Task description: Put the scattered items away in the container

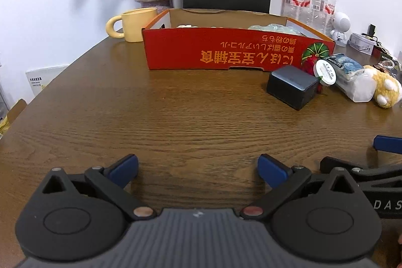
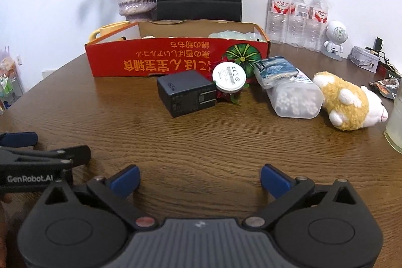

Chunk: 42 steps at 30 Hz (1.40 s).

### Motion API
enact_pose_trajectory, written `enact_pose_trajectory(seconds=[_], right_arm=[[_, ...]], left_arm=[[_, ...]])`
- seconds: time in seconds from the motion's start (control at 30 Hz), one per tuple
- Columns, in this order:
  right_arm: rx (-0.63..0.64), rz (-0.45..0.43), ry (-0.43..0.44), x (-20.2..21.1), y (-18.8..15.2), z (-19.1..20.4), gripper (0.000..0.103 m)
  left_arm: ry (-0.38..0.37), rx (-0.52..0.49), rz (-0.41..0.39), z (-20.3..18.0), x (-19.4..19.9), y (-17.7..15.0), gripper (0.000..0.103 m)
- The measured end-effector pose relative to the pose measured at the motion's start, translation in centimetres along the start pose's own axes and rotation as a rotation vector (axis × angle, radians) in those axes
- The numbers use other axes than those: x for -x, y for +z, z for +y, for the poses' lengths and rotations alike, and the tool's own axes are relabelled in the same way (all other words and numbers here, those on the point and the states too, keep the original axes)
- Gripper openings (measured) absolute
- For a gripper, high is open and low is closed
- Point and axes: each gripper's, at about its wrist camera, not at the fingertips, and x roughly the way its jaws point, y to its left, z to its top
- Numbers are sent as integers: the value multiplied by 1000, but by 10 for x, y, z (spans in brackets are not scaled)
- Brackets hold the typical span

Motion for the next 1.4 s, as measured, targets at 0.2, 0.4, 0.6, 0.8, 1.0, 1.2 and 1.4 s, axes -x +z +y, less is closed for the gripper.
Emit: enact_pose_trajectory(seconds=[0.2,0.4,0.6,0.8,1.0,1.2,1.4], right_arm=[[-30,-1,-38,1,-1,-2,103],[-52,-2,-66,2,-2,-3,103],[-47,-3,-59,3,-3,-1,103],[-48,-3,-59,3,-3,-2,103],[-47,-2,-58,3,-3,-2,103],[-47,-2,-58,3,-3,-2,103],[-48,-3,-58,3,-3,-2,103]], left_arm=[[-42,-34,0,5,1,-2,103],[-47,-43,0,3,1,-2,103],[-52,-43,0,2,2,-4,103],[-53,-43,1,2,2,-4,103],[-53,-42,0,2,2,-4,103],[-53,-42,0,2,2,-4,103],[-53,-41,0,2,2,-4,103]])
